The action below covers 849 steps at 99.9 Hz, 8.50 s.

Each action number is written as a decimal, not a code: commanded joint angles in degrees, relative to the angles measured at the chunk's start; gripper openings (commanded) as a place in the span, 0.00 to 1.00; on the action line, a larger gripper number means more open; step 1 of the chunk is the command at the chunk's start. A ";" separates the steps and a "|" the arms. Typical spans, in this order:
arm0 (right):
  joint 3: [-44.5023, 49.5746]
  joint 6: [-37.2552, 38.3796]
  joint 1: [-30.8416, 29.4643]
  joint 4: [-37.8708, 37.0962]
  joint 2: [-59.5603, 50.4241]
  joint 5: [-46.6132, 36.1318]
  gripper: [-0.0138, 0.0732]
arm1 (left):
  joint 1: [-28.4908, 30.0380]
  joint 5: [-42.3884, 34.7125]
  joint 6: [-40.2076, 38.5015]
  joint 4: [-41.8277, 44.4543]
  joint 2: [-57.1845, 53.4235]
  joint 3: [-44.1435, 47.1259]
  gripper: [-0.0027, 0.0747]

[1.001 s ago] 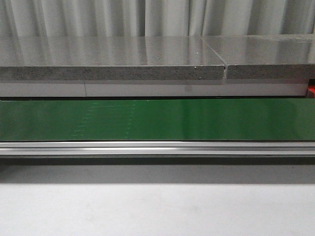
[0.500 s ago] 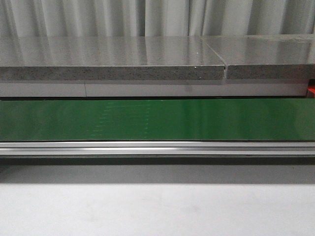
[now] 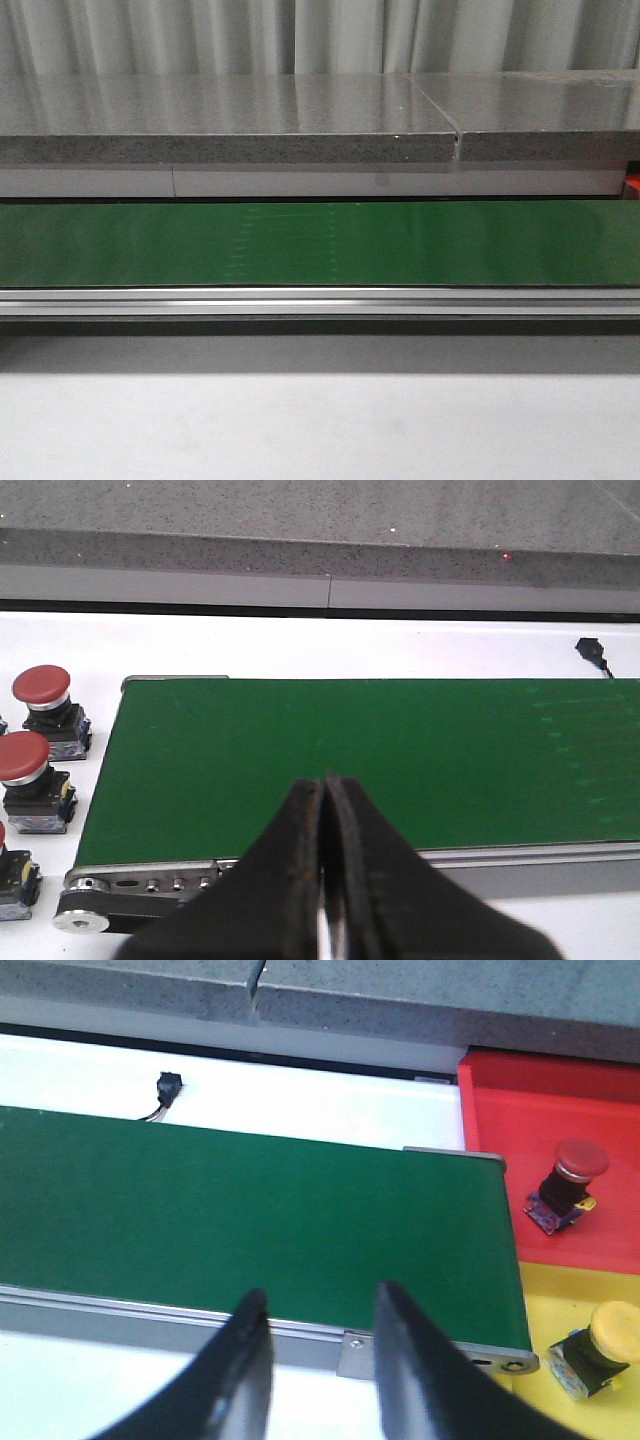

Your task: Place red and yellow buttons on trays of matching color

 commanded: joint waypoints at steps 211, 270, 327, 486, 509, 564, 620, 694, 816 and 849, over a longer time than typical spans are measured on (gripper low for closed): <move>-1.22 -0.66 0.07 0.34 -0.21 -2.62 0.08 | 32.14 2.01 -11.19 -4.62 40.11 -19.43 0.87; -1.22 -0.66 0.07 0.34 -0.21 -2.62 0.08 | 32.14 -5.19 -11.19 -3.59 53.99 -20.02 0.87; -1.22 -0.66 0.07 0.34 -0.21 -2.63 0.08 | 32.14 -4.48 -11.19 -3.48 58.41 -23.53 0.70; -1.22 -0.66 0.07 0.34 -0.21 -2.63 0.08 | 15.92 14.23 -6.00 -5.04 50.07 -37.21 0.17; -1.22 -0.66 0.07 0.34 -0.21 -2.63 0.08 | 15.46 14.95 -5.84 -5.04 53.97 -37.21 0.18; -1.22 -0.66 0.07 0.34 -0.21 -2.63 0.08 | 15.46 14.96 -2.10 -5.54 53.83 -38.40 0.86; -1.22 -0.66 0.07 0.34 -0.21 -2.63 0.08 | 25.73 16.97 -3.32 -4.64 44.64 -41.03 0.86; -1.22 -0.66 0.07 0.34 -0.21 -2.56 0.08 | 42.25 12.86 -5.14 -3.71 56.72 -35.86 0.86; -1.22 -0.66 0.07 0.34 -0.21 -2.57 0.08 | 42.25 8.19 -5.14 -3.02 68.05 -35.86 0.58; -1.22 -0.66 0.07 0.34 -0.21 -2.57 0.08 | 42.13 8.40 -5.14 -4.32 63.95 -35.86 0.19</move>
